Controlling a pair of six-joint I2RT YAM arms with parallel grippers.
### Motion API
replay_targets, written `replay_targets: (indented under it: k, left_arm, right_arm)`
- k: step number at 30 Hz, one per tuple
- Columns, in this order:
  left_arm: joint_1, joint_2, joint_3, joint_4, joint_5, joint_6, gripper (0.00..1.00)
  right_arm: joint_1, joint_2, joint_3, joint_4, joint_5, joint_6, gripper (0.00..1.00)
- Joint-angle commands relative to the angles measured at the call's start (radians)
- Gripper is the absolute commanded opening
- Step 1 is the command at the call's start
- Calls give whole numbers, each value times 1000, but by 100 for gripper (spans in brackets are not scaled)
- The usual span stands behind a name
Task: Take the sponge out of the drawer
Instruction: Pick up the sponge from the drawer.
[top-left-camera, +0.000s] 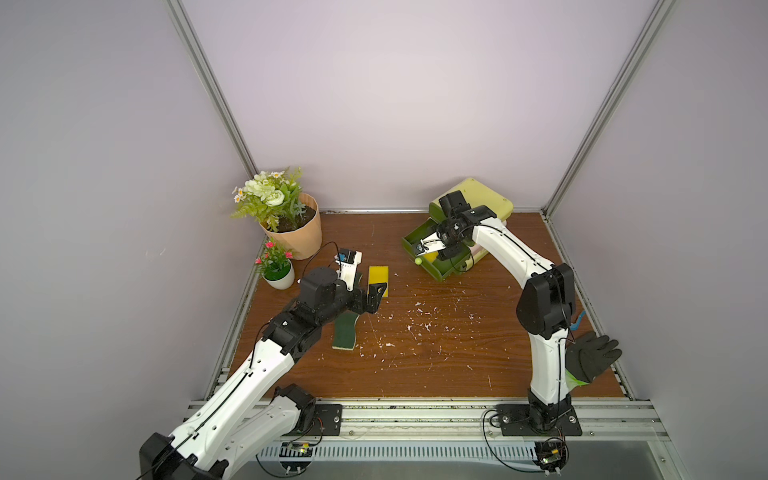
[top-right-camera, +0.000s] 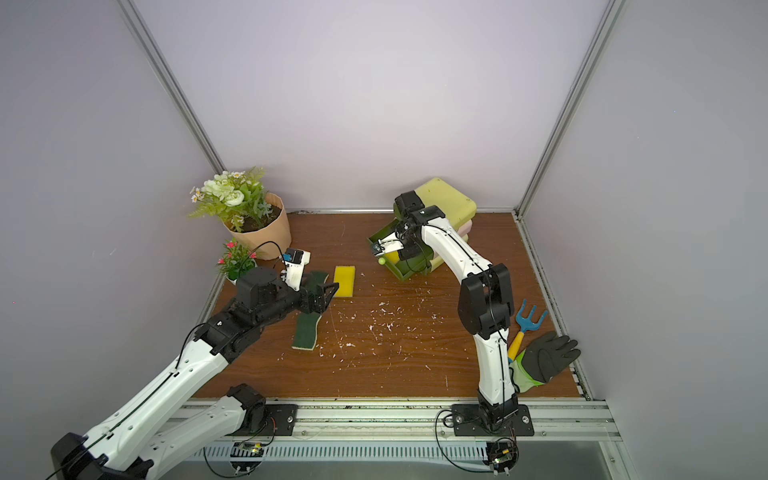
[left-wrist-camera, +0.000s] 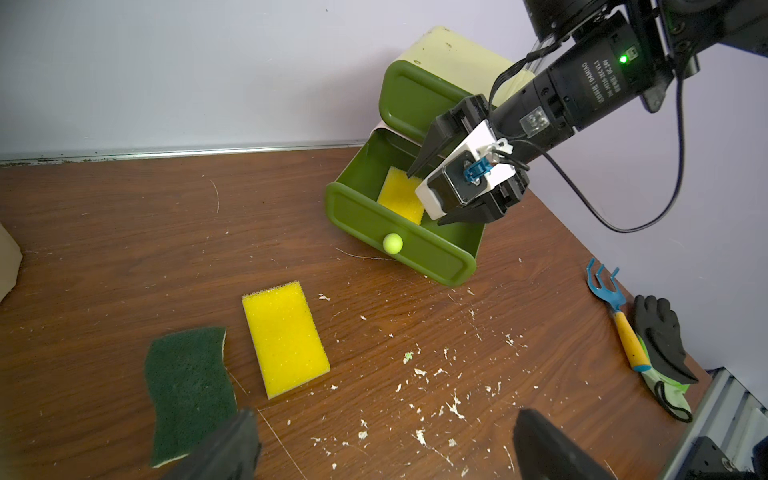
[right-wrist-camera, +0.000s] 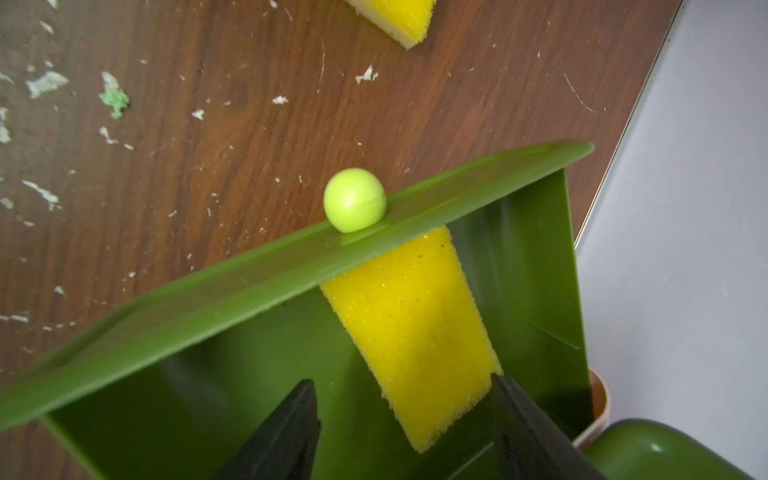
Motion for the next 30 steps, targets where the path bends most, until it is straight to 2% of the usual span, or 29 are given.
replay_targets:
  k: [1, 4, 7, 9, 17, 20, 30]
  left_arm:
    - [22, -1, -18, 25, 40, 16, 98]
    - [72, 2, -47, 56, 117, -14, 98]
    - [162, -1, -113, 148, 254, -76, 98]
    - [210, 5, -125, 157, 286, -93, 98]
    - [221, 1, -121, 145, 281, -71, 98]
    - [222, -7, -125, 141, 271, -67, 98]
    - [228, -3, -125, 142, 266, -64, 98]
  right_arm:
    - [17, -44, -22, -15, 75, -47, 68]
    - [18, -48, -41, 2, 95, -61, 67]
    - [19, -42, -44, 0, 103, -67, 65]
    - [20, -36, -50, 7, 108, -71, 65]
    - [15, 19, -51, 19, 131, -96, 60]
    - [15, 26, -59, 57, 146, -88, 44]
    - [11, 45, -85, 86, 141, -75, 45]
